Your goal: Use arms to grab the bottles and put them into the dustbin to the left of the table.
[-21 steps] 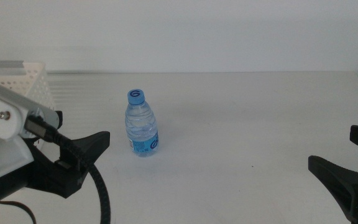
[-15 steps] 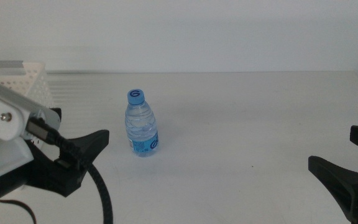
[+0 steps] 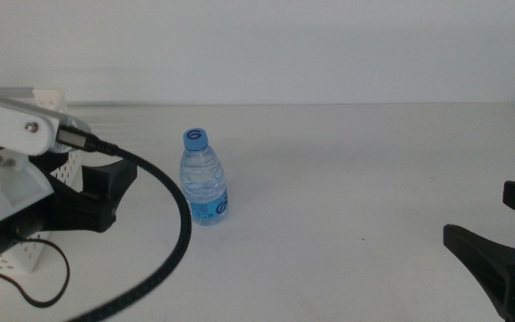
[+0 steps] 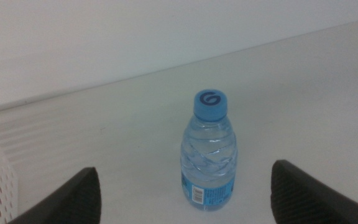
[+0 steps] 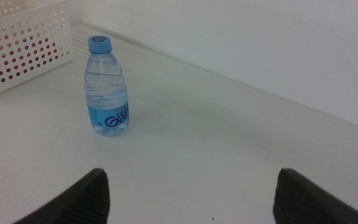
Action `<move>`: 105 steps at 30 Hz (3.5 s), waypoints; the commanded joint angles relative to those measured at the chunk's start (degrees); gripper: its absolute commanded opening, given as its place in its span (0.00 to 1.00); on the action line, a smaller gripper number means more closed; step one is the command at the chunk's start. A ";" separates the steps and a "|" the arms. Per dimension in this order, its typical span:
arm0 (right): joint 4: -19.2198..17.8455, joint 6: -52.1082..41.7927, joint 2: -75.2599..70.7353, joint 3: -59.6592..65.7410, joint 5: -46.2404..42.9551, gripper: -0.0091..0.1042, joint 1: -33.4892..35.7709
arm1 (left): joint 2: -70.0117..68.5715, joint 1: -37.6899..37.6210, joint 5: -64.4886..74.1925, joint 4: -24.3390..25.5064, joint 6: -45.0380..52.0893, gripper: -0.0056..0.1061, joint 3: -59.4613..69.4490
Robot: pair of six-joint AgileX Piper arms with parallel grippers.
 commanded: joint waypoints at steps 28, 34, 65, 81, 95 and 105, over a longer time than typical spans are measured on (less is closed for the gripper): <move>-0.59 -0.76 -0.03 -1.65 -3.98 0.74 -0.37 | 26.00 0.00 -62.08 7.66 -13.42 0.86 16.99; -0.59 -0.76 -0.03 -1.65 -3.98 0.74 -0.37 | 34.36 0.05 -62.03 9.10 -13.36 0.86 10.78; -0.59 -0.76 -0.03 -1.65 -3.98 0.74 -0.37 | 56.23 4.73 -64.70 21.24 -19.80 0.86 -8.27; -0.59 -0.76 -0.03 -1.65 -3.98 0.74 -0.37 | 63.41 4.73 -77.91 19.60 -19.61 0.75 -8.20; -0.59 -0.76 -0.03 -1.65 -3.98 0.74 -0.37 | 56.71 4.54 -68.82 23.60 -20.19 0.01 -8.06; -0.59 -0.76 -0.03 -1.65 -3.98 0.74 -0.37 | 33.40 4.47 -37.36 23.51 -30.75 0.01 -8.82</move>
